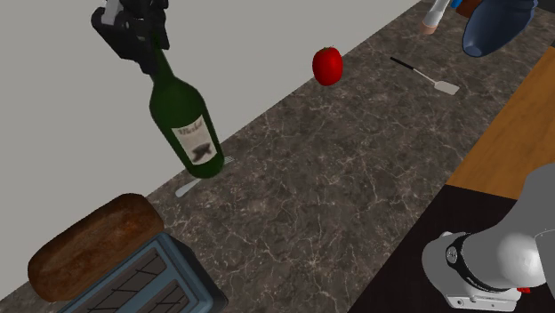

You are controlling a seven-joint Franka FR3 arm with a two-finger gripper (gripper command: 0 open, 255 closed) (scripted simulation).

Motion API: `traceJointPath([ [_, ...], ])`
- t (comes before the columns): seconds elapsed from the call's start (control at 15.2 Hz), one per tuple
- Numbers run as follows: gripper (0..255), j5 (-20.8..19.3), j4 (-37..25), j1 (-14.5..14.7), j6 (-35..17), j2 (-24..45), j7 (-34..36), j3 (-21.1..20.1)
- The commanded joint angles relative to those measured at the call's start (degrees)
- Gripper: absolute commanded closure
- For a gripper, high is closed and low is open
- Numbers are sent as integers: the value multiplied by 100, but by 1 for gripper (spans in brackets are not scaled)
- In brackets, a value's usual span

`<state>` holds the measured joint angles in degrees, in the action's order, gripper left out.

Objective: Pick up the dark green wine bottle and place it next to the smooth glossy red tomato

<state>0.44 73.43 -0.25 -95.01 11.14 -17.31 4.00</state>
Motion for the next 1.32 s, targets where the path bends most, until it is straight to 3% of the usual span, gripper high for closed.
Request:
traceJointPath([
  [0.0, 255, 6, -287, -2, 205, 81, 1, 0],
  [0.07, 255, 8, -343, -4, 244, 99, 1, 0],
  [0.66, 255, 104, 1233, -545, -112, -1114, -993, 431],
  [1.25, 255, 133, 1985, -1060, -158, -1793, -2100, 1015],
])
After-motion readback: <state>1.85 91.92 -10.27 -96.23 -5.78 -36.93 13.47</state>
